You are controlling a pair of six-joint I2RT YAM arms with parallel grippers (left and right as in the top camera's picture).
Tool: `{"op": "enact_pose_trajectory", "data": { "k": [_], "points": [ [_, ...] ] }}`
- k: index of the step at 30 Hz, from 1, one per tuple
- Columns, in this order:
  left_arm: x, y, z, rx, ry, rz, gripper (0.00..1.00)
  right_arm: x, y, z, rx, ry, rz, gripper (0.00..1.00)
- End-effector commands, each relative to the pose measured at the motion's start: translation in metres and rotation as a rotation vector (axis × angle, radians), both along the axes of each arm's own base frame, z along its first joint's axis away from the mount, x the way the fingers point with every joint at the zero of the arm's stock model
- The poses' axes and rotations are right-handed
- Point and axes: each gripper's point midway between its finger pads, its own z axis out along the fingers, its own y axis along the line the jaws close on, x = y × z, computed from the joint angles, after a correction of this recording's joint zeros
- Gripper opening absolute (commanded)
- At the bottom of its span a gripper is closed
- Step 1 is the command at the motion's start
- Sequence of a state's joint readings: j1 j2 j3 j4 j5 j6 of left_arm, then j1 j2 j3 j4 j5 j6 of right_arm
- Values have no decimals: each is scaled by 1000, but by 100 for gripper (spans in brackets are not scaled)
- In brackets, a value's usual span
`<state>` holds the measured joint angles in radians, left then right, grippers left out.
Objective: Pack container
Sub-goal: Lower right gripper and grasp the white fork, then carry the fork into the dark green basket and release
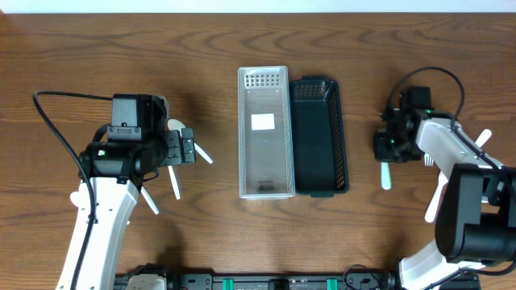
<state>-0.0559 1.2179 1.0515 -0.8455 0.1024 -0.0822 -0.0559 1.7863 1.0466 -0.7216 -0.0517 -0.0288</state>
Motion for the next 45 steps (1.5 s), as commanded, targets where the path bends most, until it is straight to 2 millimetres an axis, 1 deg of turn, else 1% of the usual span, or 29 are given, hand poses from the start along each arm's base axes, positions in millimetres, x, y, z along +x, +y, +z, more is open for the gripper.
{"op": "enact_pose_trajectory", "data": {
  "k": [1, 5, 7, 9, 11, 13, 15, 21, 23, 25, 26, 29, 31, 33, 34, 36, 38, 41, 43, 44, 45],
  "points": [
    [2, -1, 4, -8, -7, 2, 98, 34, 31, 51, 35, -121, 50, 1],
    [1, -1, 3, -8, 0, 2, 98, 55, 66, 118, 56, -241, 61, 1],
    [0, -1, 3, -8, 3, 2, 98, 61, 85, 145, 87, -296, 42, 1],
    [0, -1, 3, -8, 4, 2, 98, 63, 102, 160, 119, -323, 13, 1],
    [0, -1, 3, -8, 4, 2, 98, 61, 118, 163, 147, -322, -13, 1],
    [0, -1, 3, -8, 3, 2, 98, 56, 131, 156, 156, -296, -15, 1],
    [0, -1, 3, -8, 3, 2, 98, 51, 141, 143, 152, -260, -15, 1],
    [0, -1, 3, -8, 4, 2, 98, 37, 160, 75, 60, -99, 43, 1],
    [0, -1, 3, -8, 4, 2, 98, 33, 165, 54, 40, -48, 63, 1],
    [0, -1, 3, -8, 4, 2, 98, 29, 167, 38, 25, -9, 74, 2],
    [0, -1, 3, -8, 4, 2, 98, 28, 169, 33, 20, 3, 78, 7],
    [0, -1, 3, -8, 3, 2, 98, 30, 170, 28, 20, 5, 79, 14],
    [0, -1, 3, -8, 3, 2, 98, 33, 171, 32, 25, -11, 90, 27],
    [0, -1, 3, -8, 3, 2, 98, 37, 172, 40, 30, -36, 118, 44],
    [0, -1, 3, -8, 3, 2, 98, 38, 173, 45, 32, -49, 134, 50],
    [0, -1, 3, -8, 4, 2, 98, 42, 174, 60, 38, -82, 164, 66],
    [0, -1, 3, -8, 4, 2, 98, 47, 172, 80, 47, -127, 179, 72],
    [0, -1, 3, -8, 4, 2, 98, 59, 158, 123, 59, -219, 142, 79],
    [0, -1, 3, -8, 4, 2, 98, 65, 137, 155, 60, -288, 91, 80],
    [0, -1, 3, -8, 4, 2, 98, 67, 126, 168, 57, -315, 63, 83],
    [0, -1, 3, -8, 5, 2, 98, 68, 109, 181, 48, -345, 24, 86]
  ]
}}
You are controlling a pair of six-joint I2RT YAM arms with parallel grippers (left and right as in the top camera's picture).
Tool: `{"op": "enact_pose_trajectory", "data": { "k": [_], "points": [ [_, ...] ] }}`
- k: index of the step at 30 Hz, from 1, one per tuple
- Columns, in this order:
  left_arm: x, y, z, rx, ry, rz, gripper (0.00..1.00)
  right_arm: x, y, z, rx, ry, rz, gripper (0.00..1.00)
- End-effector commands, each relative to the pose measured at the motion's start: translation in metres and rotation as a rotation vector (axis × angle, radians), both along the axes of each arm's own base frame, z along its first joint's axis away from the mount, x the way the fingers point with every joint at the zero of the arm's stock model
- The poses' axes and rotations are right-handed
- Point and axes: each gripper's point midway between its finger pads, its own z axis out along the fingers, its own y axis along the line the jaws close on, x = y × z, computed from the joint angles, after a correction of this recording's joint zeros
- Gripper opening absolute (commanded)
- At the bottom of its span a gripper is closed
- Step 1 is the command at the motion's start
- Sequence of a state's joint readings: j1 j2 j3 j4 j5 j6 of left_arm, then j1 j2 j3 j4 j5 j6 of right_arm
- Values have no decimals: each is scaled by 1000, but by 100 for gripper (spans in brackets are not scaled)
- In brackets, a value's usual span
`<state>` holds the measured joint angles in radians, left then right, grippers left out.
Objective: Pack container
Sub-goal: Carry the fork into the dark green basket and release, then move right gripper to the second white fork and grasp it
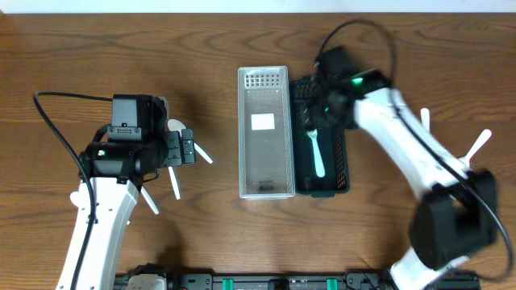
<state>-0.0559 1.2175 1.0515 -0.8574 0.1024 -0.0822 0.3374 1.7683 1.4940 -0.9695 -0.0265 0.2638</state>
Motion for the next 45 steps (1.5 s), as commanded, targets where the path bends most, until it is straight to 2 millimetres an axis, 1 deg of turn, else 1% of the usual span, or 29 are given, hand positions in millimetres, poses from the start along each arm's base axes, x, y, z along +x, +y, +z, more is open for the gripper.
{"op": "enact_pose_trajectory", "data": {
  "k": [1, 2, 3, 4, 5, 7, 8, 10, 13, 15, 17, 20, 23, 25, 28, 32, 38, 42, 45],
  "points": [
    [2, -1, 4, -8, -7, 2, 98, 14, -57, 67, -10, -171, -128, 90],
    [2, -1, 4, -8, -7, 2, 98, 14, -74, 74, -19, -186, -170, 96],
    [3, -1, 4, -8, -8, 2, 98, 12, -97, 80, -32, -195, -224, 99],
    [3, -1, 4, -8, -8, 2, 98, 10, -122, 84, -53, -196, -263, 99],
    [3, -1, 4, -8, -8, 2, 98, 8, -137, 84, -68, -193, -278, 99],
    [3, -1, 4, -8, -8, 2, 98, 2, -176, 81, -107, -172, -314, 99],
    [3, -1, 4, -9, -8, 2, 98, -3, -201, 75, -133, -148, -328, 99],
    [3, -1, 4, -8, -8, 2, 98, -9, -228, 63, -161, -109, -334, 99],
    [3, -1, 4, -8, -8, 2, 98, -18, -258, 34, -179, -26, -350, 99],
    [3, -1, 4, -8, -8, 2, 98, -21, -270, 11, -176, 33, -362, 99],
    [3, -1, 4, -8, -8, 2, 98, -24, -274, -11, -167, 95, -366, 99],
    [3, -1, 4, -8, -8, 2, 98, -27, -273, -41, -156, 181, -344, 99],
    [3, -1, 4, -8, -8, 2, 98, -30, -272, -67, -142, 257, -322, 99],
    [3, -1, 4, -8, -8, 2, 98, -32, -271, -80, -135, 294, -318, 99],
    [3, -1, 4, -8, -8, 2, 98, -37, -270, -95, -127, 340, -307, 99],
    [3, -1, 4, -8, -8, 2, 98, -44, -267, -106, -118, 378, -291, 99],
    [3, -1, 4, -8, -8, 2, 98, -56, -265, -127, -112, 390, -298, 99],
    [3, -1, 4, -8, -8, 2, 98, -60, -257, -142, -76, 384, -293, 99],
    [3, -1, 4, -8, -8, 2, 98, -63, -256, -147, -74, 383, -294, 99]
  ]
}}
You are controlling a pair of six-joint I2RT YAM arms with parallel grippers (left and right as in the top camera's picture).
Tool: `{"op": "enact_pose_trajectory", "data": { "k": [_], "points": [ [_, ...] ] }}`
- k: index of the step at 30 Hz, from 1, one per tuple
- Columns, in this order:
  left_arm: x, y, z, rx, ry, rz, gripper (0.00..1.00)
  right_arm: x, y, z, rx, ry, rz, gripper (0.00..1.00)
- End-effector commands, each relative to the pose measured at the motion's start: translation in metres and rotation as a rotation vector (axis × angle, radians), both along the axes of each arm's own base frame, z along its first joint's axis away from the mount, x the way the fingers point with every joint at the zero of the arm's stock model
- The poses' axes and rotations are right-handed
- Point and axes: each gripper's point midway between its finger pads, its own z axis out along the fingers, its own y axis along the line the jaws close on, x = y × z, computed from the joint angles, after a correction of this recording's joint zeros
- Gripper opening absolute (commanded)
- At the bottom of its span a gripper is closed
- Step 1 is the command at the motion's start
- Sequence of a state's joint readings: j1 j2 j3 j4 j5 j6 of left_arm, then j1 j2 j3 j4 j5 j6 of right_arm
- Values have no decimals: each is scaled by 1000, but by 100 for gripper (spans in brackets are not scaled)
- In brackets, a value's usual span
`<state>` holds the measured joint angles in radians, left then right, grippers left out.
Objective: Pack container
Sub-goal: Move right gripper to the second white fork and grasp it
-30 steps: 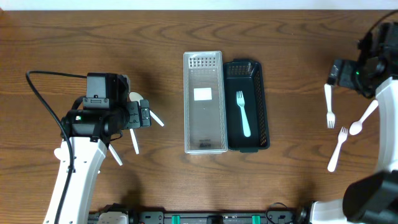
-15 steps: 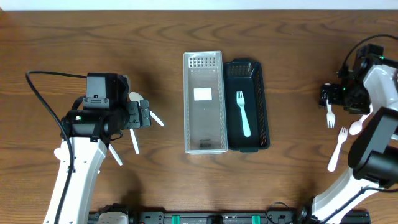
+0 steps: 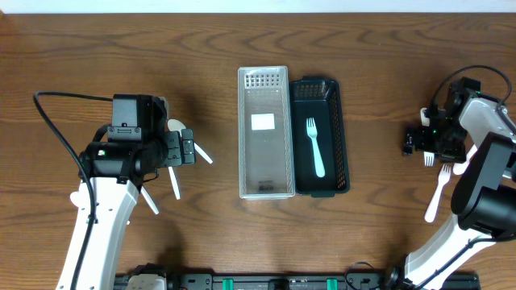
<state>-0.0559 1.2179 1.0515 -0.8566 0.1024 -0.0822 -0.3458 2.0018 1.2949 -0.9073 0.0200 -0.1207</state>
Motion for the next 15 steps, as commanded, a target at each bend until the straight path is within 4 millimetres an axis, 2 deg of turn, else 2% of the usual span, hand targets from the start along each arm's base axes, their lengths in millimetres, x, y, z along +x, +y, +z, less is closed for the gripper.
{"op": "enact_pose_trajectory", "data": {
  "k": [1, 6, 10, 15],
  "points": [
    [2, -1, 4, -8, -8, 2, 98, -7, 2, -11, 28, 12, -1, 99],
    [2, -1, 4, -8, -8, 2, 98, -5, 2, -12, 28, 1, -1, 99],
    [2, -1, 4, -8, -8, 2, 98, -1, 1, -12, 25, -15, 0, 95],
    [2, -1, 4, -8, -8, 2, 98, 2, 1, -12, 22, -25, -5, 72]
  ]
}}
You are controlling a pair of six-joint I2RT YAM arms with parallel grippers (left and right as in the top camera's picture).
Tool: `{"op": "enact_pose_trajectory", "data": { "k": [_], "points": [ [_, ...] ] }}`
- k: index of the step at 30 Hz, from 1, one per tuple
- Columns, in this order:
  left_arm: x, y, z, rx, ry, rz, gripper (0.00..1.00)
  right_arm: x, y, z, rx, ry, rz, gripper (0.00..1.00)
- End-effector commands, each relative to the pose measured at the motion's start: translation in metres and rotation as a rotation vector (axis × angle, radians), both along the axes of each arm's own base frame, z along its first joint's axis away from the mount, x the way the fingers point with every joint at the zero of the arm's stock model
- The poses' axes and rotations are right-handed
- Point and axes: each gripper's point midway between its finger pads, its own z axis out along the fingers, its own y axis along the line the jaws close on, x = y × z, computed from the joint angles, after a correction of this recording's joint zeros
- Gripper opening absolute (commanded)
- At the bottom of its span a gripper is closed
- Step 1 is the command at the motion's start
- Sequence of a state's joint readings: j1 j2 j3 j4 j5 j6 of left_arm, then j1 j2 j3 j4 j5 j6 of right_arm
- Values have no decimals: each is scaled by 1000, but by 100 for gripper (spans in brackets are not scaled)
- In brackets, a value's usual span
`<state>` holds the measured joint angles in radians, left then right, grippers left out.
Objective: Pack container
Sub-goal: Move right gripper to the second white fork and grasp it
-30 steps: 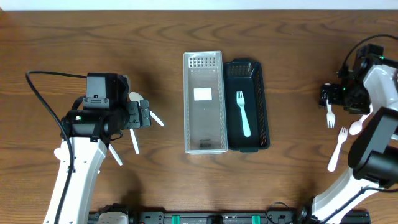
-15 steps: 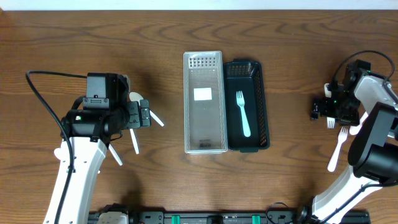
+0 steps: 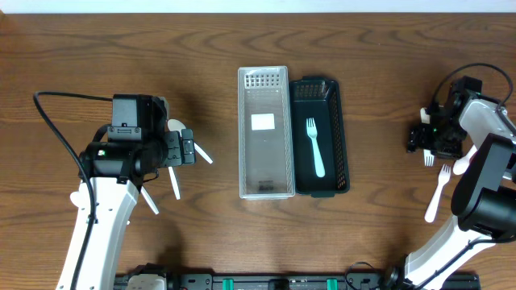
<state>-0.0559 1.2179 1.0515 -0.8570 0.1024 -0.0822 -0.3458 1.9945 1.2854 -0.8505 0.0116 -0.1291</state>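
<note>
A black mesh basket point(image 3: 343, 153) stands beside a clear plastic bin point(image 3: 264, 173) in the middle of the table. One pale fork point(image 3: 314, 147) lies lengthwise in the black basket. My right gripper point(image 3: 418, 139) hovers at the far right, just above the head of a white fork point(image 3: 438, 184), with nothing seen in it. My left gripper point(image 3: 188, 147) stands open over a scatter of white utensils point(image 3: 174, 182) on the left, its fingers around none of them that I can make out.
More white cutlery point(image 3: 466, 161) lies partly under the right arm near the table's right edge. A white spoon head point(image 3: 173, 124) shows beside the left wrist. The clear bin holds only a white label point(image 3: 262, 122).
My right gripper has shifted slightly to the right and up, staying by the white forks. The fork in the black basket and the left arm have not moved.
First my right gripper was at the right side with a pale fork under it. Then it was over the black basket with that fork below it. Later the fork lay alone in the basket and the gripper was back at the right. The left arm stayed still.
</note>
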Motion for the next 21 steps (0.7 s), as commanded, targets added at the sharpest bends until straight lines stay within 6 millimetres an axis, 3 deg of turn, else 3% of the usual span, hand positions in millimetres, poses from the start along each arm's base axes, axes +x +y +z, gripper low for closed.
{"op": "enact_pose_trajectory", "data": {
  "k": [1, 21],
  "points": [
    [3, -1, 4, -8, -8, 2, 98, -10, 3, -12, 33, 29, -12, 66],
    [3, -1, 4, -8, -8, 2, 98, -9, 4, -12, 36, 28, -32, 26]
  ]
}}
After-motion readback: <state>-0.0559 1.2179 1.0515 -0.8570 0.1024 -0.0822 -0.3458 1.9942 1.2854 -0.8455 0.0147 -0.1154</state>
